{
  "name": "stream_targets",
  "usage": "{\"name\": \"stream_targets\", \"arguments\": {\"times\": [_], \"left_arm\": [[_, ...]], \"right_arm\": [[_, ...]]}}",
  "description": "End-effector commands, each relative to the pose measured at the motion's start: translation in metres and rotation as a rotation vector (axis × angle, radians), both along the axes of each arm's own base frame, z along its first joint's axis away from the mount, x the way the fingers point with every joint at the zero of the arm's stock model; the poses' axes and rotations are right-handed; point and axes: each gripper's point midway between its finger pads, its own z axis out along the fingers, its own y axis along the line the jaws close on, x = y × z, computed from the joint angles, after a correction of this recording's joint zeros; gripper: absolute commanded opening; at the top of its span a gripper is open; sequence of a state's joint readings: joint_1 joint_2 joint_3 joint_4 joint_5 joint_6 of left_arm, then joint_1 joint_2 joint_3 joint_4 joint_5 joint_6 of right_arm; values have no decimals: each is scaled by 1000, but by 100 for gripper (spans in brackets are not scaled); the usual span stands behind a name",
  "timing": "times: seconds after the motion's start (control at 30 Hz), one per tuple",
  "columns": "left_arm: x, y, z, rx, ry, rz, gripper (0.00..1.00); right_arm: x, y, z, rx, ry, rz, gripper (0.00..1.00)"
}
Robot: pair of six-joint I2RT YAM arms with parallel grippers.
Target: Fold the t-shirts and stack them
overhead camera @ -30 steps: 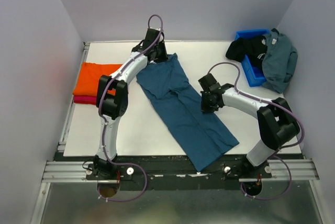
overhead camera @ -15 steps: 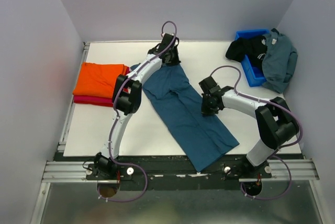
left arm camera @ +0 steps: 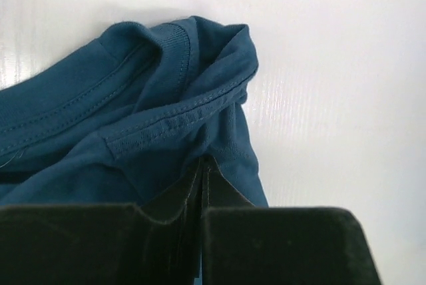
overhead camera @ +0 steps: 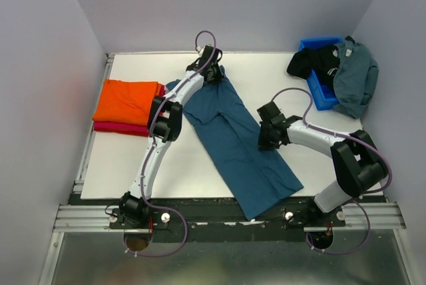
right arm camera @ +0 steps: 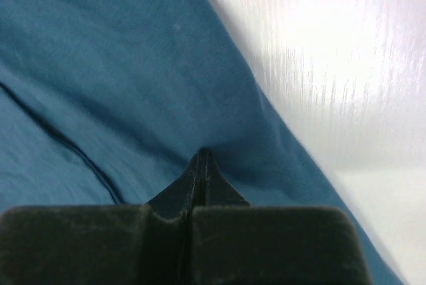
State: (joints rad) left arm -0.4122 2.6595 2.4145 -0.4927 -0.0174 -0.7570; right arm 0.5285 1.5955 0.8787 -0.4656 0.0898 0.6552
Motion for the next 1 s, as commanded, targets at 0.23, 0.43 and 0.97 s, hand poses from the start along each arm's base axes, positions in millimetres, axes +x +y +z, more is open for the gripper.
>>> {"name": "stream_targets", "arguments": {"times": [0.23, 0.43, 0.97], "left_arm": [[12, -50, -9, -219, -28, -41, 8], [6, -81, -7, -280, -48, -85, 8], [-31, -45, 139, -313, -245, -236, 35]], "right_arm": [[-88, 39, -17, 103, 215, 107, 1], [-71, 55, 18, 157, 122, 128, 1], [94, 23, 124, 227, -258, 131, 39]]}}
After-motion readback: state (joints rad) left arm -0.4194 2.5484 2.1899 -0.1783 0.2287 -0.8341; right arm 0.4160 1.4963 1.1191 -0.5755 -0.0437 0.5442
